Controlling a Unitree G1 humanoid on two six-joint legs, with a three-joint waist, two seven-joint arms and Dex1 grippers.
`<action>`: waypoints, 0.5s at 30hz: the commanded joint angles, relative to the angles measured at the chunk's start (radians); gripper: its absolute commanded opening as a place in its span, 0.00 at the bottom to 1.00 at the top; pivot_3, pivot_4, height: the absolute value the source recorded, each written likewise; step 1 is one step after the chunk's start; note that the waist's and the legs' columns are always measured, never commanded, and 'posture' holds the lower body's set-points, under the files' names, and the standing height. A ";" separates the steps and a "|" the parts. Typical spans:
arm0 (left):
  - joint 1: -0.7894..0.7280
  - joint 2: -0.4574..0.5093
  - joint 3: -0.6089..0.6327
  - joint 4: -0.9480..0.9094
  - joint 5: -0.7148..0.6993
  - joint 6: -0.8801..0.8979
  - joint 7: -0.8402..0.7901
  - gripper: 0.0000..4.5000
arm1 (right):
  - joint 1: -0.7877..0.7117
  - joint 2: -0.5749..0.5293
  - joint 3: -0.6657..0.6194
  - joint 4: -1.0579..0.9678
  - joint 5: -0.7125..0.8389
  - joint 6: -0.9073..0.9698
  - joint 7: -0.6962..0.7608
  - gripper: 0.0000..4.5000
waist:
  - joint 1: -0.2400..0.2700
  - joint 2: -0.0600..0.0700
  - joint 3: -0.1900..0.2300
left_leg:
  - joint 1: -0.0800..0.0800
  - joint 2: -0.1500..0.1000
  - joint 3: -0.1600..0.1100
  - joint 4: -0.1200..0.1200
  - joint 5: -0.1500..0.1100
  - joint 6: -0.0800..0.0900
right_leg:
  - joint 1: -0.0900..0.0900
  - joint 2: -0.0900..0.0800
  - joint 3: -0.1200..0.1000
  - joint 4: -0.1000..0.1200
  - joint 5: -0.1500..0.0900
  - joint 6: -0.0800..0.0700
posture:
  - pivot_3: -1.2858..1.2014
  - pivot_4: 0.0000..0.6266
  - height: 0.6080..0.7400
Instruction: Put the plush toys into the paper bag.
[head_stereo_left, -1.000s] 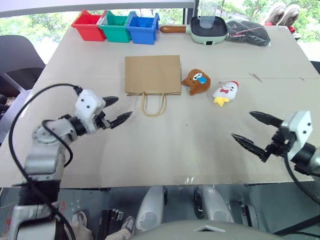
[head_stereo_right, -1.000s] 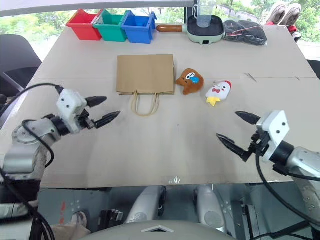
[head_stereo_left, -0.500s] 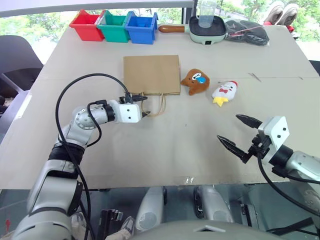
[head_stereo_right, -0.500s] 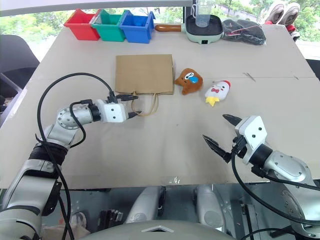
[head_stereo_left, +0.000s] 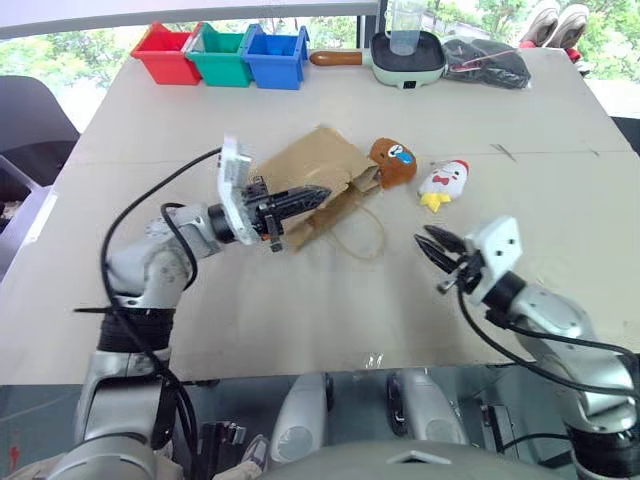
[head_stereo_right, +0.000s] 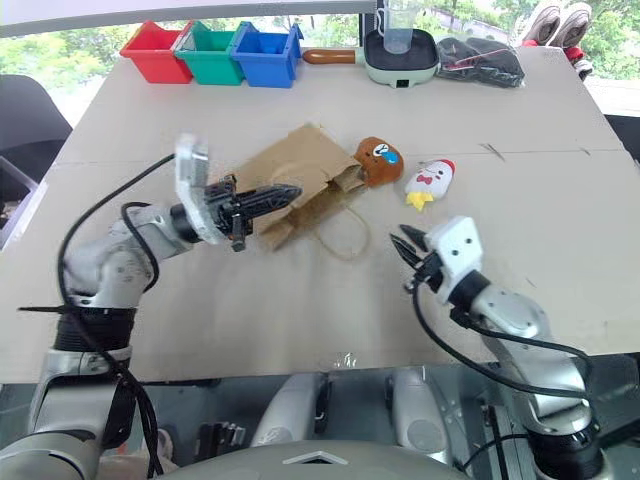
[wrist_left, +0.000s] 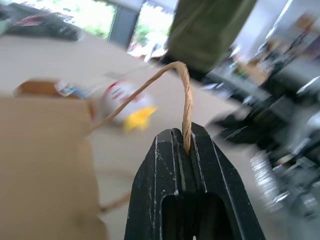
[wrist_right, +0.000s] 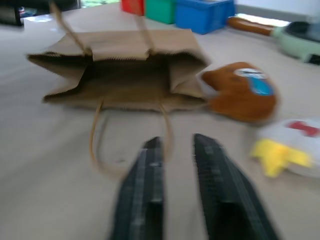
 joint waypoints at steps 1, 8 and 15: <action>0.032 -0.018 0.047 -0.131 -0.133 0.100 0.079 0.00 | -0.152 0.080 0.095 0.092 -0.014 -0.015 0.027 0.01 | -0.004 0.000 0.000 | 0.001 0.000 0.001 0.000 0.000 0.000 | 0.000 0.000 0.001 0.000 0.000 0.000 | 0.52 0.24 1.00; 0.028 -0.100 0.107 -0.180 -0.282 0.145 0.225 0.00 | -0.360 0.158 0.228 0.474 -0.087 -0.126 0.175 0.01 | 0.012 -0.001 0.000 | 0.000 -0.002 0.001 0.000 0.000 -0.001 | 0.000 -0.001 -0.001 0.000 0.000 0.000 | 0.52 0.24 1.00; -0.005 -0.169 0.213 -0.198 -0.419 0.092 0.443 0.00 | -0.444 0.213 0.266 0.787 -0.162 -0.277 0.258 0.01 | 0.005 -0.001 0.000 | 0.000 -0.002 0.001 0.000 0.001 -0.001 | -0.001 -0.001 0.000 0.000 0.000 0.000 | 0.52 0.24 1.00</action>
